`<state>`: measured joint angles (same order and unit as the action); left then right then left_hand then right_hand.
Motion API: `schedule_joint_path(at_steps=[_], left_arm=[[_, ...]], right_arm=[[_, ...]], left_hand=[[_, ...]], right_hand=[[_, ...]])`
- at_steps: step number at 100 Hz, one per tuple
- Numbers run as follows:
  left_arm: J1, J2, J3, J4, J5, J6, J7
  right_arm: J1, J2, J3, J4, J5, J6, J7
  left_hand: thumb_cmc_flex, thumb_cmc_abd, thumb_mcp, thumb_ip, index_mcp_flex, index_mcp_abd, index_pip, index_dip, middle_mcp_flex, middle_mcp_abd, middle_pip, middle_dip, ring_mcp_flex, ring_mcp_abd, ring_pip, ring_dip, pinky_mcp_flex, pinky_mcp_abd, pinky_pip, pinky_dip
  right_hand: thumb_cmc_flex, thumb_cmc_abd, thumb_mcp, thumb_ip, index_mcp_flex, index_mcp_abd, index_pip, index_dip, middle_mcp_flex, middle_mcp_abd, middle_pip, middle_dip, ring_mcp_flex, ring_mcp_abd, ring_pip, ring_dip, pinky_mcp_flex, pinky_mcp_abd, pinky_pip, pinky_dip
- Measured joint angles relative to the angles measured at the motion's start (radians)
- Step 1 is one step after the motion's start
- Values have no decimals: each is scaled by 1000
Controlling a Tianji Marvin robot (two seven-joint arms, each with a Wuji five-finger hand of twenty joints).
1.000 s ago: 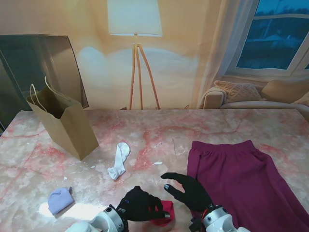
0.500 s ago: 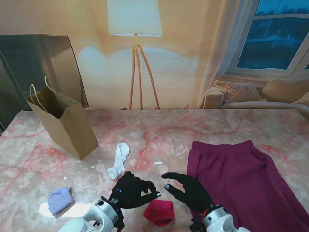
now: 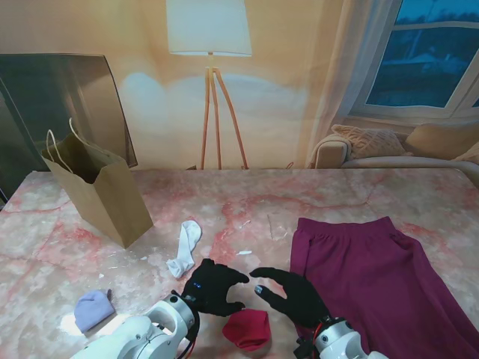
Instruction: Fold the socks and the shorts into the kraft paper bag
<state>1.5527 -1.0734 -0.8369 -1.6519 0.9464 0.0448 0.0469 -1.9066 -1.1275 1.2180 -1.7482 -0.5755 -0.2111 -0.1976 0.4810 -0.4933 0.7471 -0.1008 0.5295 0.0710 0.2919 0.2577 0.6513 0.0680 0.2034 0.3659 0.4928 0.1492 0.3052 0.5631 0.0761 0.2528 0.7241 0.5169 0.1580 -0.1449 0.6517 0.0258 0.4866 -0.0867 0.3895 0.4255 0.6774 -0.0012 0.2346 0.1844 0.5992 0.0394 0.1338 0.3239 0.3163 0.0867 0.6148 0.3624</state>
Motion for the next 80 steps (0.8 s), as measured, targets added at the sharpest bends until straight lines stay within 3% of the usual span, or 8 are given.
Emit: schedule_joint_path(at_steps=[13,35,45,69,80], left_arm=[[-27,10,44,19,6,3,-22],[-43,21,76,49,69,-10,-31],[-59,25,112,76,98,-3,14],[-93,21,144,114,86,13,54],[-100,19,151,125,85,12,69]], right_arm=[[2,0,-2,1,1,0,3],[7,0,-6,5,1,1,3],[10,0,-9,6,2,1,5],[11,0,-10,9,1,0,1],[11,0,-9,9,1,0,1]], left_hand=[[0,-16,-16,0,-39,26,-56,-24,-23,0,-2,16,-48,0,-22,-9,-26,-18,-44,0],[0,-51,4,0,-35,20,-38,14,-23,0,87,187,-64,1,-10,29,-42,-23,-77,0],[0,-53,27,0,-10,-18,78,121,-48,-3,109,243,-63,1,0,48,-37,-31,-74,0],[0,-100,82,0,-12,-167,573,500,-48,-45,135,267,-63,1,7,50,-37,-35,-46,0],[39,-157,75,-82,50,-267,745,608,-47,-45,146,268,-50,1,22,50,-32,-34,-32,0]], right_hand=[[0,0,0,0,0,0,0,0,0,0,0,0,0,0,0,0,0,0,0,0],[0,0,0,0,0,0,0,0,0,0,0,0,0,0,0,0,0,2,0,0],[0,0,0,0,0,0,0,0,0,0,0,0,0,0,0,0,0,11,0,0],[0,0,0,0,0,0,0,0,0,0,0,0,0,0,0,0,0,12,0,1],[0,0,0,0,0,0,0,0,0,0,0,0,0,0,0,0,0,12,0,1]])
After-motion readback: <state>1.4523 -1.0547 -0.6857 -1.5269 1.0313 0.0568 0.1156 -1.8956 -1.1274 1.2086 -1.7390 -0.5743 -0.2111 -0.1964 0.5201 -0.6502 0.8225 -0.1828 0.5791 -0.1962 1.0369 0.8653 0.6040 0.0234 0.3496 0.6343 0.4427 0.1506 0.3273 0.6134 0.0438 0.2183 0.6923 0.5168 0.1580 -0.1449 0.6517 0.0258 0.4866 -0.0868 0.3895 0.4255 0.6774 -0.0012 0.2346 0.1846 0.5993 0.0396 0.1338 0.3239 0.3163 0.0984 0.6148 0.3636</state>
